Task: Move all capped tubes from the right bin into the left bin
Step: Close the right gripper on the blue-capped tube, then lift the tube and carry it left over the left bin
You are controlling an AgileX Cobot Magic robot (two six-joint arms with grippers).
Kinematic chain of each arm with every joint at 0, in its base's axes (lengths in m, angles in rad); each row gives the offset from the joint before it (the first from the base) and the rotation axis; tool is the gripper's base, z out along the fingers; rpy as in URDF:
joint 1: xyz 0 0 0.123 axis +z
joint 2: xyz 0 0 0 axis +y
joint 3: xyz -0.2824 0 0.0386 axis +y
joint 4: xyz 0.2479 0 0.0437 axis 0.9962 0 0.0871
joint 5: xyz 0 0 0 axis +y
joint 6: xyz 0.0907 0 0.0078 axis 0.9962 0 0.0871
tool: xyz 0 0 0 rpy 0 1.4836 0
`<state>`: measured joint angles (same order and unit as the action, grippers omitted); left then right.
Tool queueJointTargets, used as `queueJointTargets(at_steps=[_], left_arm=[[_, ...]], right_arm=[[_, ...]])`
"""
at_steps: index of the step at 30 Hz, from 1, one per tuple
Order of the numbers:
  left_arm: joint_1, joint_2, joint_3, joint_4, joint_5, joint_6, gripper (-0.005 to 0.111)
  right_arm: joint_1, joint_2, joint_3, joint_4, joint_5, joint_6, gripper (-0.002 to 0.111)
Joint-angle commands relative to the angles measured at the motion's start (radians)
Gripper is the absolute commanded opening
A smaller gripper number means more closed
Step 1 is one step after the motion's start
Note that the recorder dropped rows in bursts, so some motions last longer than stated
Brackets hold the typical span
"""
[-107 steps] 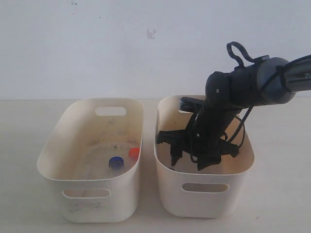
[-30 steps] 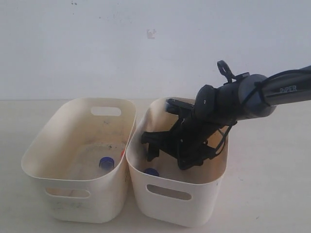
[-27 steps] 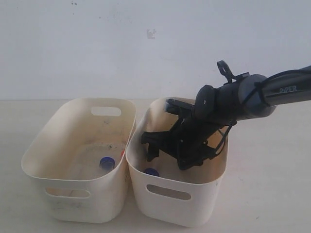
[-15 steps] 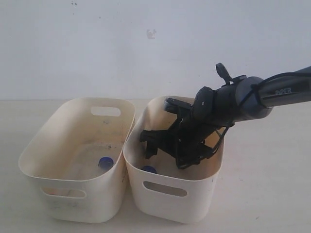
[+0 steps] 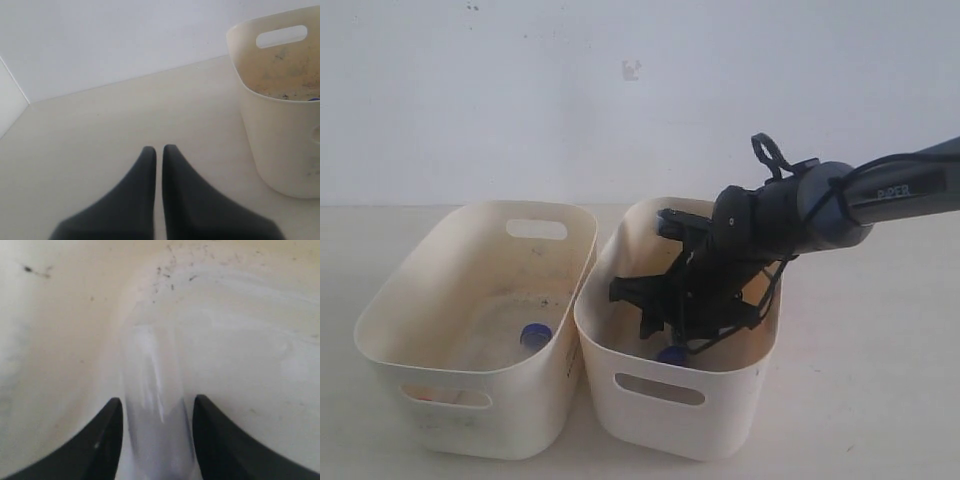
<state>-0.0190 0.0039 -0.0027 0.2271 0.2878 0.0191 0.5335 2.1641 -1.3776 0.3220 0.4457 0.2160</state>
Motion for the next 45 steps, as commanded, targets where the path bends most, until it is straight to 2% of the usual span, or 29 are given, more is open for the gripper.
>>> queueJointTargets(at_steps=[1, 5, 8, 10, 11, 36, 42, 45], left_arm=[[-0.002, -0.004, 0.003, 0.002, -0.004, 0.001, 0.004], [-0.002, -0.004, 0.003, 0.002, -0.004, 0.001, 0.004], [-0.002, -0.004, 0.003, 0.002, -0.004, 0.001, 0.004], [-0.002, -0.004, 0.003, 0.002, -0.004, 0.001, 0.004], [-0.002, -0.004, 0.003, 0.002, -0.004, 0.001, 0.004], [-0.002, -0.004, 0.003, 0.002, -0.004, 0.001, 0.004], [-0.002, -0.004, 0.003, 0.002, -0.004, 0.001, 0.004], [-0.002, -0.004, 0.003, 0.002, -0.004, 0.001, 0.004]], right_arm=[[-0.021, 0.043, 0.028, -0.099, 0.135, 0.027, 0.044], [-0.034, 0.027, 0.028, -0.103, 0.154, 0.029, 0.043], [-0.036, 0.011, 0.028, -0.128, 0.158, 0.029, 0.023], [-0.036, -0.002, 0.028, -0.147, 0.156, 0.047, 0.001], [-0.036, -0.007, 0.028, -0.155, 0.156, 0.059, 0.0], [-0.036, -0.433, 0.028, -0.201, 0.245, 0.1, 0.0], [-0.034, -0.556, 0.028, -0.138, 0.222, 0.117, 0.0], [0.001, -0.59, 0.028, -0.061, 0.158, 0.086, 0.0]])
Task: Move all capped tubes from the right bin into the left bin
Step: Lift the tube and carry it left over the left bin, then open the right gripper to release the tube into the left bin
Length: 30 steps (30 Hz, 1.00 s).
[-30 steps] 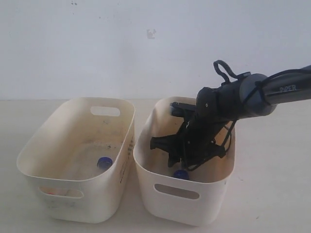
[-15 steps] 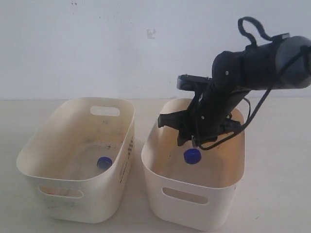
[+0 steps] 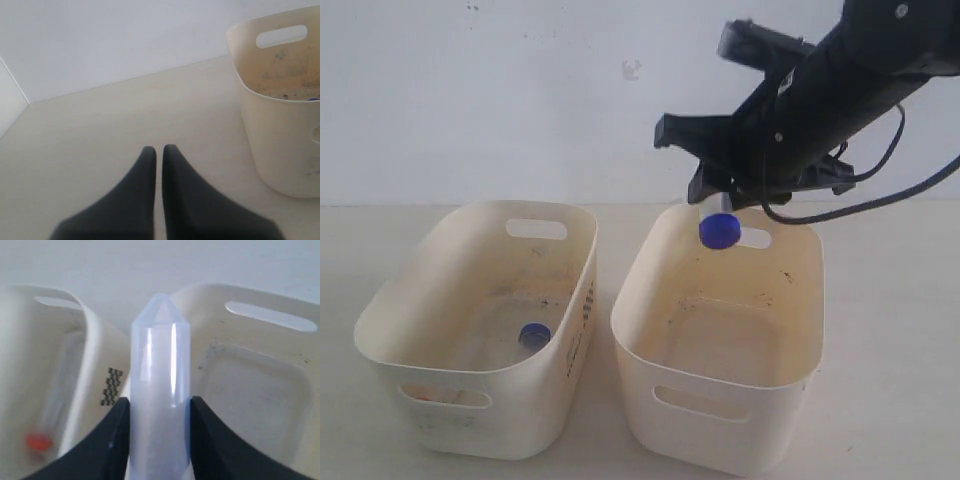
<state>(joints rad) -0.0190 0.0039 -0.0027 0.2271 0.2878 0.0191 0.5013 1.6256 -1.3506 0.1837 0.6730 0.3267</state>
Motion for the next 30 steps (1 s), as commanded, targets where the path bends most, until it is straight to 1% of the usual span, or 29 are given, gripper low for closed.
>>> queueJointTargets(at_steps=[1, 4, 7, 9, 13, 17, 20, 22, 24, 25, 28, 29, 30], left_arm=[[-0.002, -0.004, 0.003, 0.002, -0.004, 0.001, 0.004], [-0.002, -0.004, 0.003, 0.002, -0.004, 0.001, 0.004], [-0.002, -0.004, 0.003, 0.002, -0.004, 0.001, 0.004], [-0.002, -0.004, 0.003, 0.002, -0.004, 0.001, 0.004], [-0.002, -0.004, 0.003, 0.002, -0.004, 0.001, 0.004], [-0.002, -0.004, 0.003, 0.002, -0.004, 0.001, 0.004], [-0.002, -0.004, 0.003, 0.002, -0.004, 0.001, 0.004], [-0.002, -0.004, 0.003, 0.002, -0.004, 0.001, 0.004], [-0.002, -0.004, 0.003, 0.002, -0.004, 0.001, 0.004], [-0.002, -0.004, 0.003, 0.002, -0.004, 0.001, 0.004], [-0.002, -0.004, 0.003, 0.002, -0.004, 0.001, 0.004], [-0.002, -0.004, 0.003, 0.002, -0.004, 0.001, 0.004], [-0.002, -0.004, 0.003, 0.002, -0.004, 0.001, 0.004]], right_arm=[[0.058, -0.053, 0.001, 0.09, -0.094, -0.037, 0.0], [0.148, -0.045, 0.001, 0.106, -0.176, -0.048, 0.0], [0.213, -0.019, -0.004, 0.116, -0.263, -0.033, 0.0], [0.239, 0.004, -0.026, 0.118, -0.28, -0.03, 0.0], [0.283, 0.087, -0.126, 0.118, -0.293, -0.045, 0.0], [0.296, 0.191, -0.217, 0.127, -0.308, -0.045, 0.0], [0.296, 0.255, -0.266, 0.145, -0.284, -0.045, 0.001], [0.299, 0.285, -0.281, 0.165, -0.272, -0.046, 0.009], [0.299, 0.304, -0.291, 0.178, -0.264, -0.066, 0.024], [0.299, 0.307, -0.29, 0.18, -0.265, -0.072, 0.035], [0.299, 0.31, -0.29, 0.18, -0.265, -0.078, 0.073], [0.299, 0.31, -0.29, 0.18, -0.265, -0.078, 0.083], [0.299, 0.31, -0.29, 0.18, -0.263, -0.078, 0.086]])
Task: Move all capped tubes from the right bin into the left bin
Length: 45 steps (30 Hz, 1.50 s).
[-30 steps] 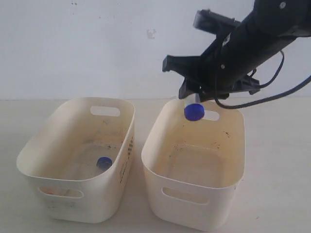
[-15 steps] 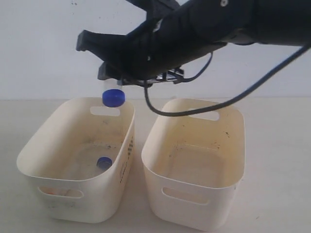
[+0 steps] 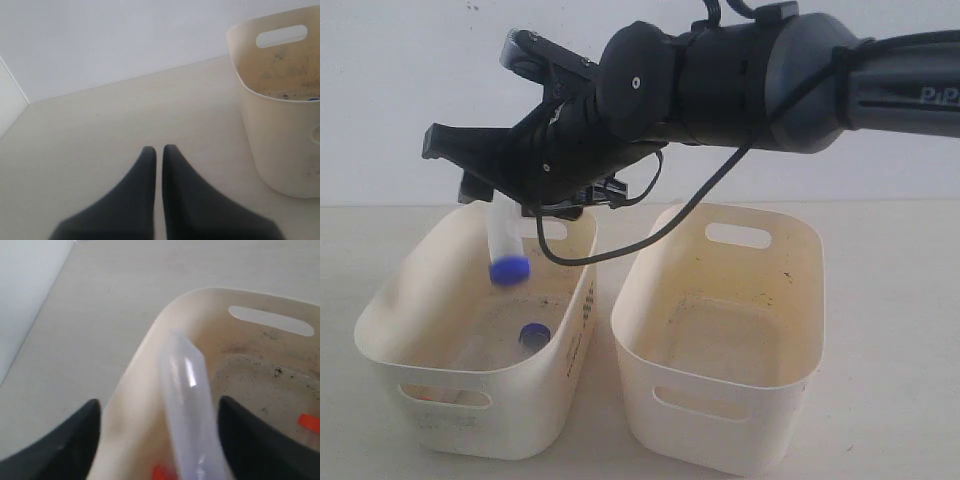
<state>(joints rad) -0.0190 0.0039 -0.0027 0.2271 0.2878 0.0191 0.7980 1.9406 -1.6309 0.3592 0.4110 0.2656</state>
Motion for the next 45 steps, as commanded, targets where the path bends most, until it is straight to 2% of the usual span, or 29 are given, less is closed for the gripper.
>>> queueJointTargets(at_steps=[1, 3, 9, 14, 22, 28, 30, 34, 39, 42, 45], left_arm=[[-0.002, -0.004, 0.003, 0.002, -0.004, 0.001, 0.004], [-0.002, -0.004, 0.003, 0.002, -0.004, 0.001, 0.004], [-0.002, -0.004, 0.003, 0.002, -0.004, 0.001, 0.004], [-0.002, -0.004, 0.003, 0.002, -0.004, 0.001, 0.004], [-0.002, -0.004, 0.003, 0.002, -0.004, 0.001, 0.004], [-0.002, -0.004, 0.003, 0.002, -0.004, 0.001, 0.004], [-0.002, -0.004, 0.003, 0.002, -0.004, 0.001, 0.004], [-0.002, -0.004, 0.003, 0.002, -0.004, 0.001, 0.004], [-0.002, -0.004, 0.003, 0.002, -0.004, 0.001, 0.004], [-0.002, -0.004, 0.003, 0.002, -0.004, 0.001, 0.004], [-0.002, -0.004, 0.003, 0.002, -0.004, 0.001, 0.004]], right_arm=[[0.002, -0.005, -0.01, 0.004, 0.008, -0.016, 0.086], [0.002, -0.005, -0.01, 0.004, 0.023, -0.016, 0.08], [0.002, -0.02, -0.01, 0.002, 0.068, -0.021, 0.044], [0.002, -0.093, -0.006, -0.068, 0.197, -0.055, -0.001], [0.002, -0.28, 0.111, -0.142, 0.206, -0.032, 0.0], [0.002, -0.468, 0.376, -0.133, 0.25, 0.02, 0.0], [0.002, -0.501, 0.396, -0.133, 0.31, 0.02, 0.0], [0.002, -0.504, 0.396, -0.139, 0.311, 0.002, 0.0], [0.002, -0.493, 0.456, -0.265, 0.311, -0.014, 0.0], [0.002, -0.504, 0.594, -0.28, 0.18, -0.014, 0.0], [0.002, -0.599, 0.788, -0.264, -0.126, -0.007, 0.0]])
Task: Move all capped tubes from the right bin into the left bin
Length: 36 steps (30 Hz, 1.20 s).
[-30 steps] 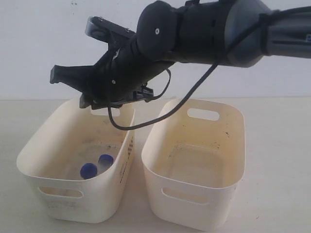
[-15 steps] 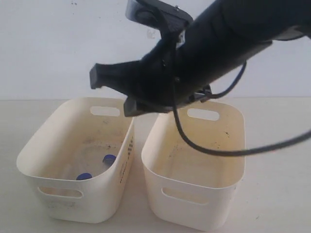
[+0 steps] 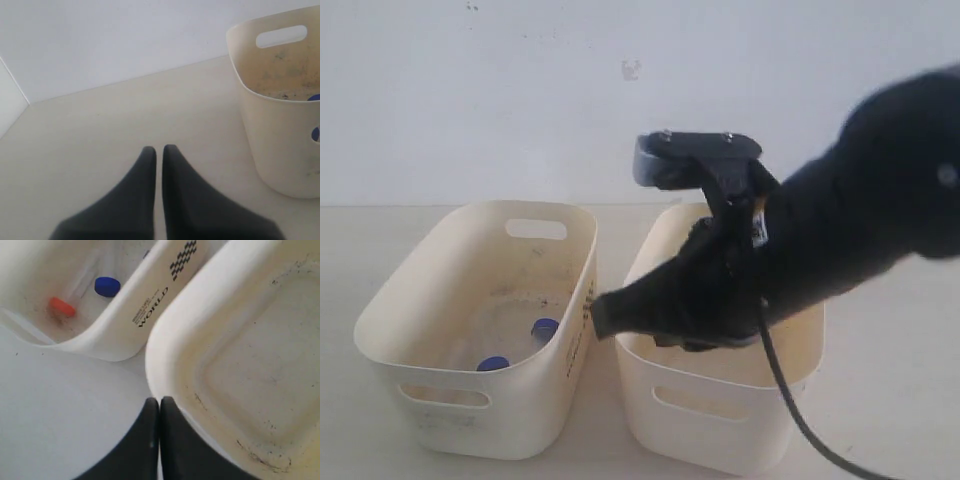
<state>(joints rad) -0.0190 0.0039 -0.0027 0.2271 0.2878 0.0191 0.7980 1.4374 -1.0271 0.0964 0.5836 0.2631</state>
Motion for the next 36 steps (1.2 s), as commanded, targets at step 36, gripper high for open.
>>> queueJointTargets(at_steps=[36], left_arm=[[-0.002, -0.004, 0.003, 0.002, -0.004, 0.001, 0.004]], right_arm=[[-0.815, -1.365, 1.027, -0.001, -0.549, 0.014, 0.0]])
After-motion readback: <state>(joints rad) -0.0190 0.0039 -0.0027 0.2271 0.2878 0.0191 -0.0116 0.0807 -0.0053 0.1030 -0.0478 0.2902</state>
